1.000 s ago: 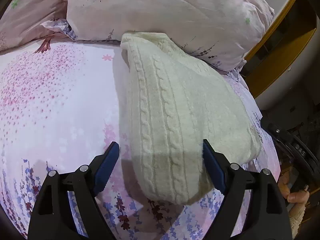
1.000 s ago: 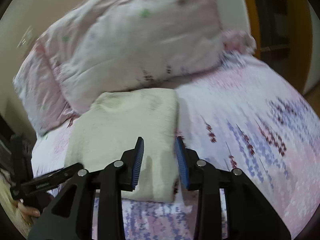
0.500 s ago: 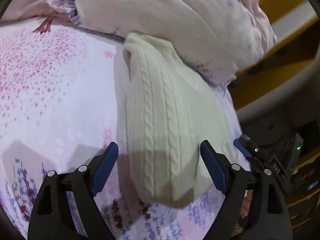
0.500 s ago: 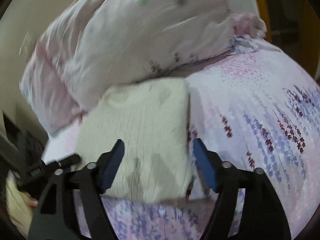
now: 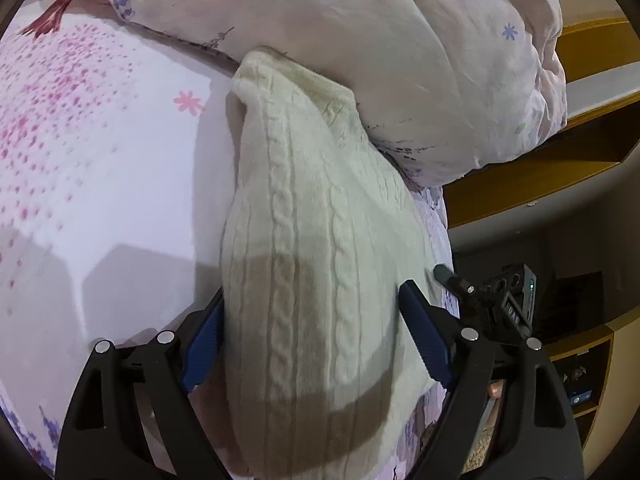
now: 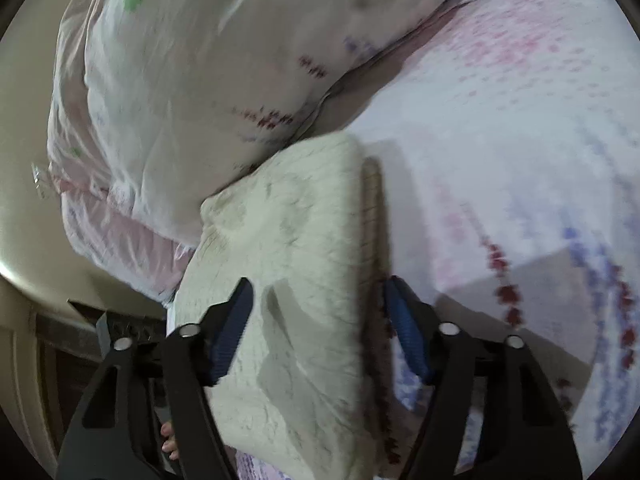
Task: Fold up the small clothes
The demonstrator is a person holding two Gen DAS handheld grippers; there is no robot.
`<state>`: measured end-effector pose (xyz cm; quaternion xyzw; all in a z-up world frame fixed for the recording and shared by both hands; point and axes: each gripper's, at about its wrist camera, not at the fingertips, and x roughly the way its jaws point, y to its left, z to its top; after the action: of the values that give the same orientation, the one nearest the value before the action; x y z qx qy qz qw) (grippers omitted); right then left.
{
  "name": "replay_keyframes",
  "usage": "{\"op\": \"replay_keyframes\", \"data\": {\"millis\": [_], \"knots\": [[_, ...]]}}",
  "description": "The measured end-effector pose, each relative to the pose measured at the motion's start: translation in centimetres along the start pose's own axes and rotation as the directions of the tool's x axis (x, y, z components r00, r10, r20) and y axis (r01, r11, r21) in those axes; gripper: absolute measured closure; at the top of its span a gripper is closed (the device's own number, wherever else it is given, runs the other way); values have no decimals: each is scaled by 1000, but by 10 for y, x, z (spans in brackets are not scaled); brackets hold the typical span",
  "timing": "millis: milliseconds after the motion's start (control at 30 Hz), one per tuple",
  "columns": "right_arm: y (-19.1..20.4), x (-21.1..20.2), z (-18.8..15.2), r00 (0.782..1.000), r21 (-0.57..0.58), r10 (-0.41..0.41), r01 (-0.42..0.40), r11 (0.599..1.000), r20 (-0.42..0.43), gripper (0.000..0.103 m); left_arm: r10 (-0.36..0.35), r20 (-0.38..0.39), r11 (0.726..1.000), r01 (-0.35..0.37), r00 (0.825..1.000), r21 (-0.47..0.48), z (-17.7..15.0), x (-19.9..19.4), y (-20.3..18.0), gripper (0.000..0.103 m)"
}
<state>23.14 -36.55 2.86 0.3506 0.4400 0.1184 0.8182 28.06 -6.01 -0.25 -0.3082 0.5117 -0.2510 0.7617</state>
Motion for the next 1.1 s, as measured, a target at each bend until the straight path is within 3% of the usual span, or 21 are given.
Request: {"op": "replay_keyframes", "data": {"millis": [133,267,500,700,833,900,967,1000,1100], "knots": [[9,18,-8,999,-40,5,-6,999,-31,71,24,23,999,-24,999,33,-1,5,-5,40],[22,10,-15,999,-66,35,-34,997,7,78,-7,35,997,5,999,71,-3,-5,-10,55],[83,-14,-45,991,-196,119,-106,975,56,79,-89,82,983,75,993,169,-15,-60,-24,57],[144,5,-71,983,-327,173,-146,933,55,79,-69,182,974,27,981,225,-21,-136,-7,57],[170,44,-88,987,-402,155,-125,907,44,79,5,232,987,-42,973,155,-16,-171,37,54],[173,81,-91,996,-396,84,-77,915,-1,79,61,236,991,-87,970,103,-11,-165,63,53],[165,121,-93,997,-347,-17,-11,938,-78,76,134,183,990,-138,974,6,-8,-148,93,53],[162,128,-93,996,-335,-44,15,942,-80,74,145,158,989,-141,977,-40,-9,-140,109,50],[159,125,-88,996,-301,-20,-8,953,-89,65,90,181,995,-83,979,-50,-12,-141,118,47]]}}
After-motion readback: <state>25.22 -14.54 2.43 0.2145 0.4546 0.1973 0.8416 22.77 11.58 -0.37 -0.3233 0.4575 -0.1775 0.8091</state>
